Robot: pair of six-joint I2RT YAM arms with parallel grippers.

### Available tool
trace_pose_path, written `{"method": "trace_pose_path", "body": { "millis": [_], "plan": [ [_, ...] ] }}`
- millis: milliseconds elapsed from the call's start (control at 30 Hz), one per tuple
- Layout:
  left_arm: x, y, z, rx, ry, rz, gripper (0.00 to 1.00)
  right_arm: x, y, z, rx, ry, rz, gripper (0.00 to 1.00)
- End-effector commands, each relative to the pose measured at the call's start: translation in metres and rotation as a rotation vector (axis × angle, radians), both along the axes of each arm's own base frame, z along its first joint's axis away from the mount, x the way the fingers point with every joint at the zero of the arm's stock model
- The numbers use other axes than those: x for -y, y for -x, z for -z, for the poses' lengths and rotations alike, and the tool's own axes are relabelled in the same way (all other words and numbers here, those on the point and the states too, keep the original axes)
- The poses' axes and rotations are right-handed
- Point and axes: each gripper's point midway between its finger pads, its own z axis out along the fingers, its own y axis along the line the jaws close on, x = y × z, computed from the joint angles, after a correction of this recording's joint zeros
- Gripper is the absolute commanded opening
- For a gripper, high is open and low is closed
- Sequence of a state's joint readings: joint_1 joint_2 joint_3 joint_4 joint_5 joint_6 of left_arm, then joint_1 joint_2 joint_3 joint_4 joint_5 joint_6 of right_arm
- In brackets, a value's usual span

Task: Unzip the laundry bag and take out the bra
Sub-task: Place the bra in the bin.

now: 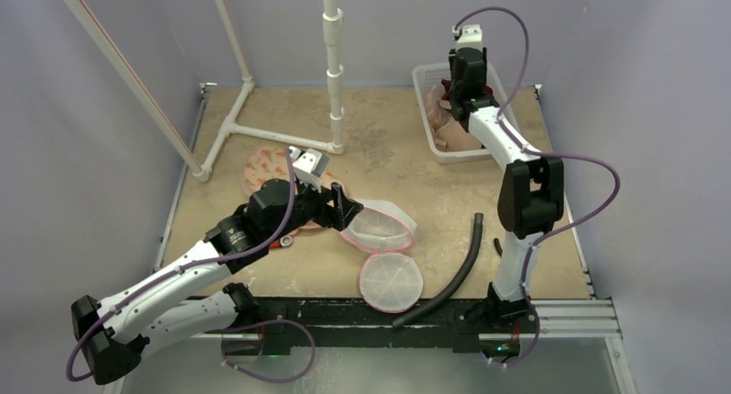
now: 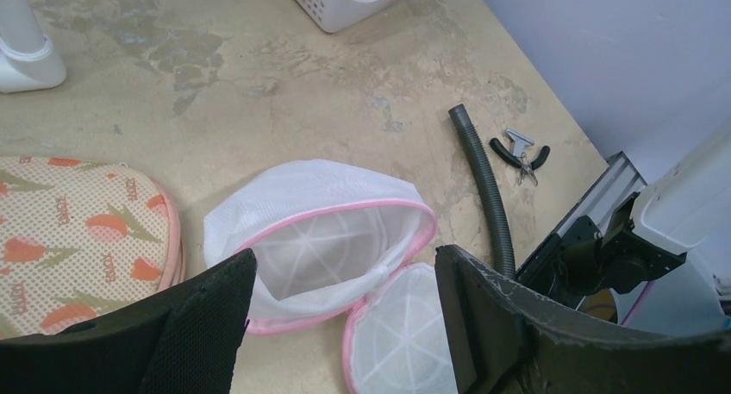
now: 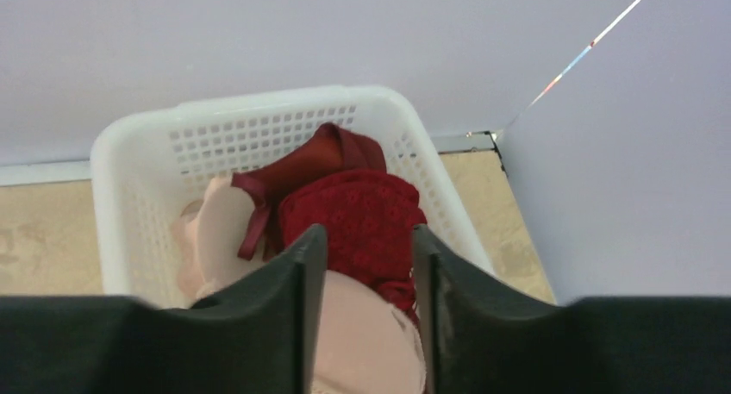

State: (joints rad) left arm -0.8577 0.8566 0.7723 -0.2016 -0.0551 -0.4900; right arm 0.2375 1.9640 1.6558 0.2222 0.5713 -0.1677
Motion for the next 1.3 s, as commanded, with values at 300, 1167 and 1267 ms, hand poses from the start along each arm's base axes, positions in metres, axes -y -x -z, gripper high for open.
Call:
{"method": "trace_pose_path", "body": {
  "millis": [300, 1167, 1267],
  "plan": [
    [0.013, 0.008, -0.008, -0.017, 0.085, 0.058, 0.74, -0.049, 0.019, 0.053, -0.24, 0.155, -0.104, 0.74],
    [0.002, 0.015, -0.014, 0.009, 0.046, 0.068, 0.73, -0.028, 0.021, 0.093, -0.336, 0.366, -0.046, 0.67],
    [0.002, 0.015, -0.014, 0.008, 0.046, 0.066, 0.73, -0.025, 0.02, 0.099, -0.348, 0.366, -0.039, 0.6]
  ]
}}
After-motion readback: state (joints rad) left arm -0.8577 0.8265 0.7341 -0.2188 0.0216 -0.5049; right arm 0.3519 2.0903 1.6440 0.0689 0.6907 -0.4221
